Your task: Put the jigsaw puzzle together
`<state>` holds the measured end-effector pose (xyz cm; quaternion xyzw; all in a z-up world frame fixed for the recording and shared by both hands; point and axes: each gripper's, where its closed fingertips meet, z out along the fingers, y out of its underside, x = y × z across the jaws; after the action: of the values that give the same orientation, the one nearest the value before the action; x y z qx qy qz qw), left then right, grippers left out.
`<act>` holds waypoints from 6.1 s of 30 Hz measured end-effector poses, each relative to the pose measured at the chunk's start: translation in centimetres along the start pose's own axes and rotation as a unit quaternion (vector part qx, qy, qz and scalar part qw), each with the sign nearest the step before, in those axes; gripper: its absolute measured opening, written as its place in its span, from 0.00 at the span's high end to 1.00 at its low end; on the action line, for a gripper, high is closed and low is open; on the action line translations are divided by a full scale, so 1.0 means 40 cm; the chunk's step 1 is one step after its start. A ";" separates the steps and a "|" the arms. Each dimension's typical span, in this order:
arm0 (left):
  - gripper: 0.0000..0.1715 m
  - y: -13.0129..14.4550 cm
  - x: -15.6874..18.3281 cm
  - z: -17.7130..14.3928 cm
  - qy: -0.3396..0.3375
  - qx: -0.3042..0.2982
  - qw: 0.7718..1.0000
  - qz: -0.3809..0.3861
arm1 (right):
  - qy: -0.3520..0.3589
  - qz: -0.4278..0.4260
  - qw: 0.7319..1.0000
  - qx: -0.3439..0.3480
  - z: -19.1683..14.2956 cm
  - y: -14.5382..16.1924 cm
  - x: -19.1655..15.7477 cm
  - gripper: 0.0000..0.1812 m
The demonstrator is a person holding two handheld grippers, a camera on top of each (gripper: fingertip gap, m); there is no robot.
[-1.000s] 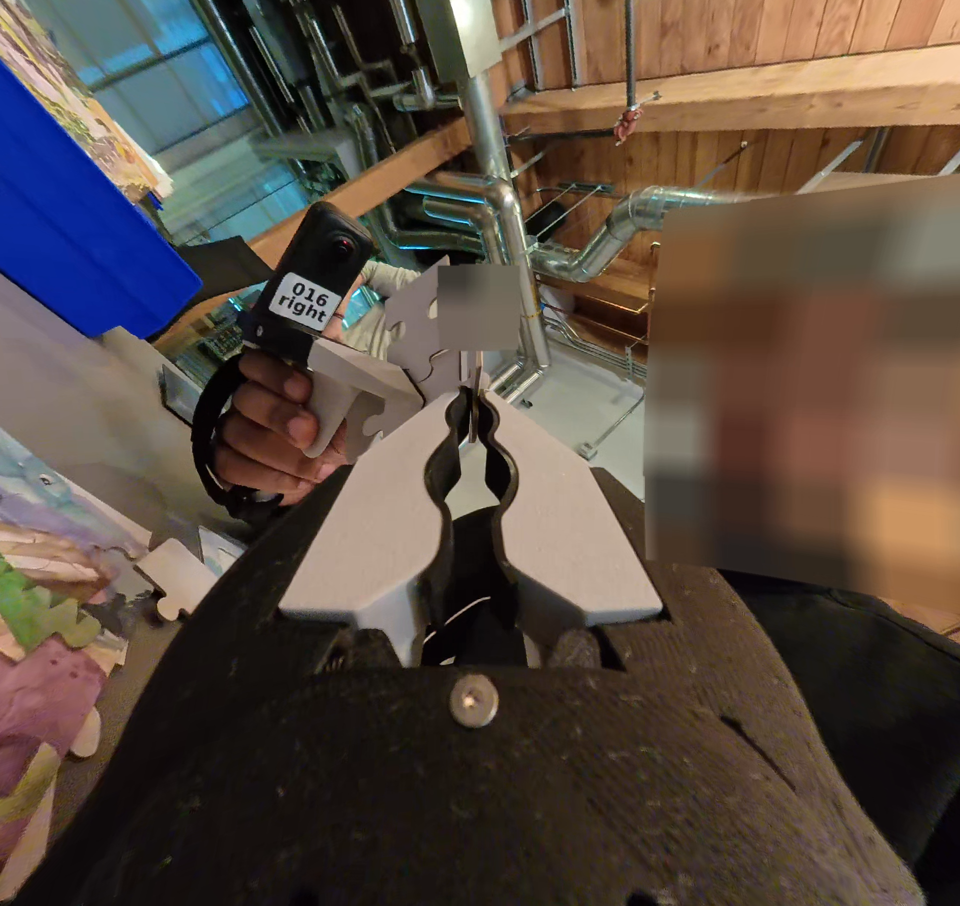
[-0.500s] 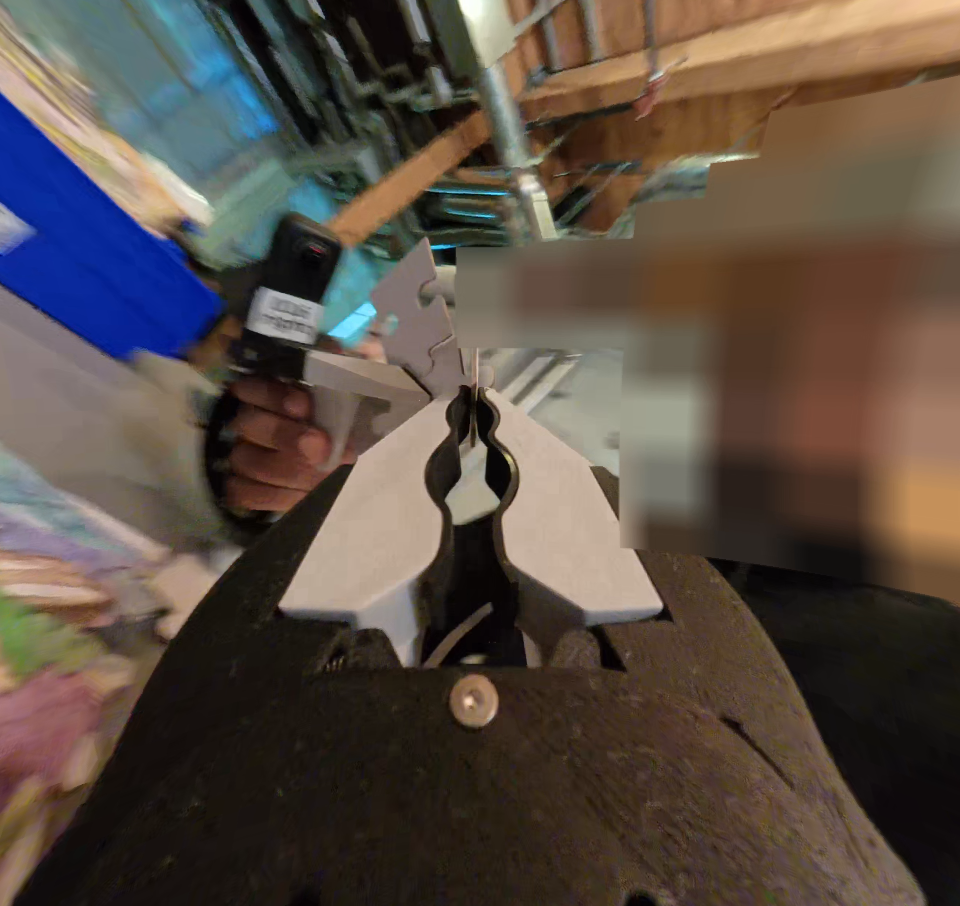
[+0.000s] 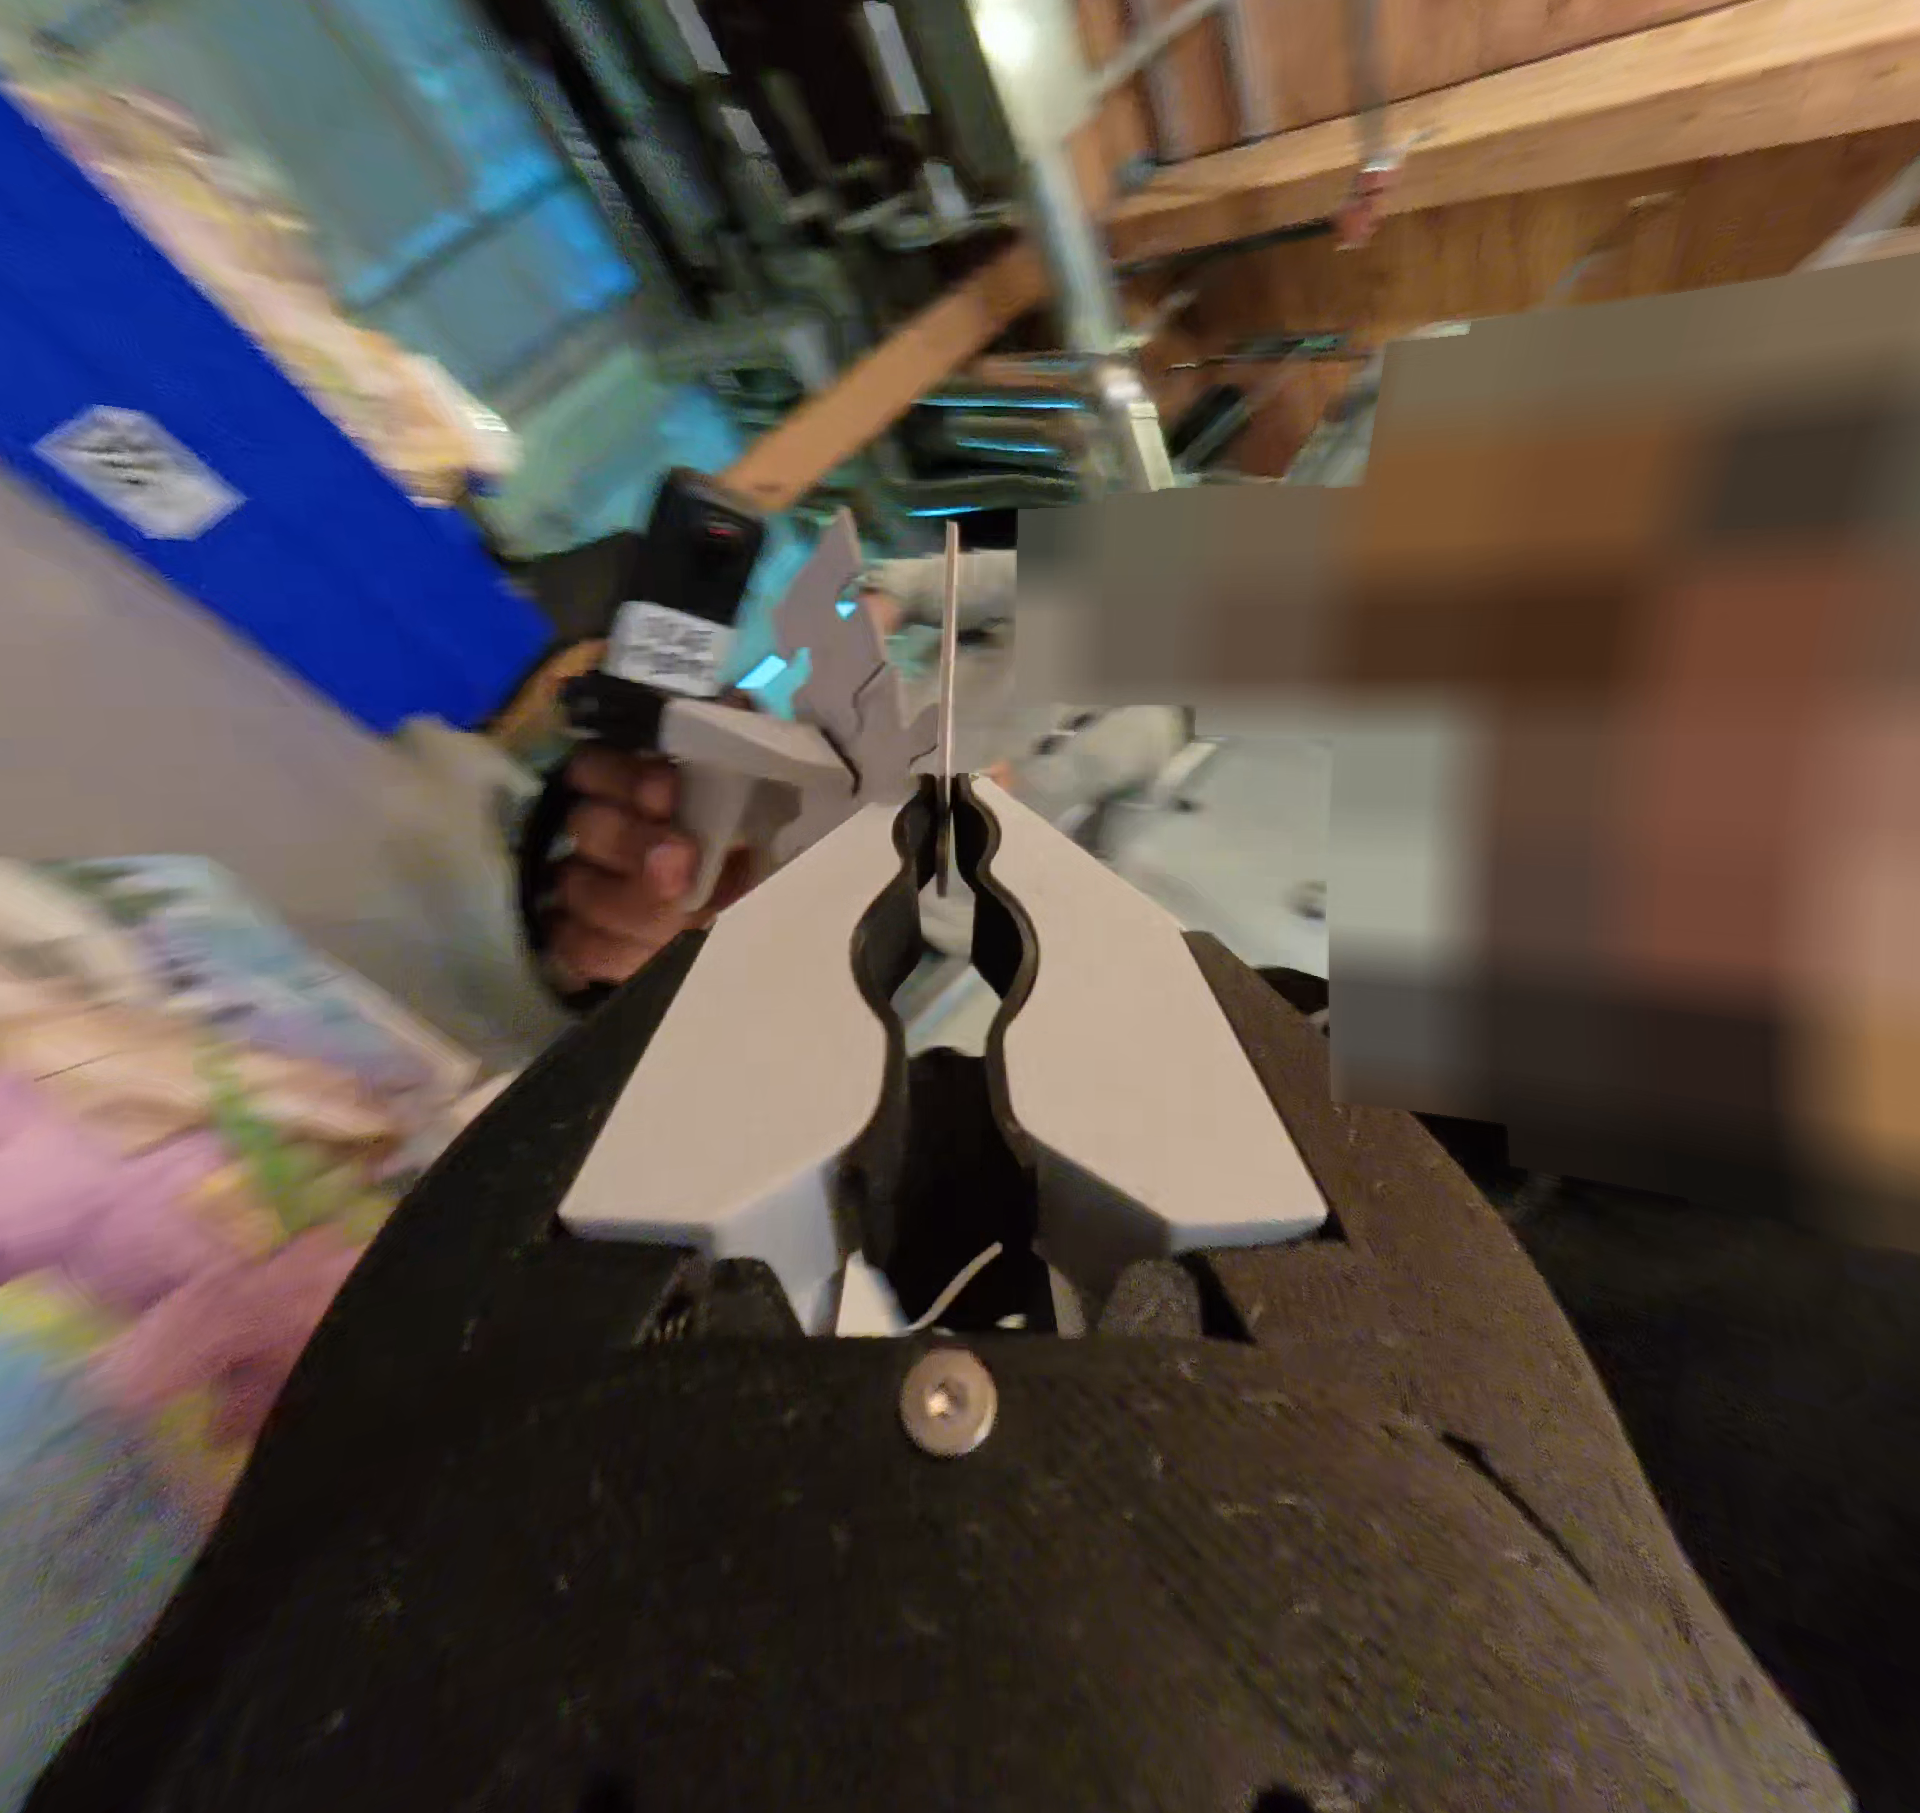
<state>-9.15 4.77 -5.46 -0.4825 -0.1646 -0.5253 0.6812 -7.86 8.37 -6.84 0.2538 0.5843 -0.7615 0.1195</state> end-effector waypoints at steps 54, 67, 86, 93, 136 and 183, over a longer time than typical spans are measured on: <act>1.00 -0.093 -0.061 -0.103 -0.280 0.060 0.929 0.235 | 0.265 0.019 0.964 0.005 -0.160 -0.021 0.190 1.00; 0.99 -0.150 -0.179 -0.364 -0.432 0.035 0.893 0.121 | 0.481 0.041 0.876 0.006 -0.400 -0.019 0.337 0.93; 0.85 -0.186 -0.125 -0.342 -0.435 0.060 0.868 0.233 | 0.407 -0.149 0.893 -0.120 -0.228 -0.005 0.250 0.68; 0.85 -0.164 -0.128 -0.312 -0.412 0.047 0.878 0.238 | 0.363 -0.112 0.894 -0.237 -0.170 0.132 0.282 0.55; 0.86 -0.129 -0.140 -0.278 -0.401 -0.009 0.872 0.281 | 0.392 -0.107 0.868 -0.287 -0.191 0.170 0.304 0.90; 0.86 -0.117 -0.149 -0.268 -0.404 -0.032 0.869 0.285 | 0.315 -0.192 0.853 -0.369 -0.114 0.247 0.257 0.43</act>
<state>-18.63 -0.73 -12.71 -0.6999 -0.2645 -0.0726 0.6595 -10.68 11.03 -21.28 0.3004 0.8658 -0.3767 -0.1347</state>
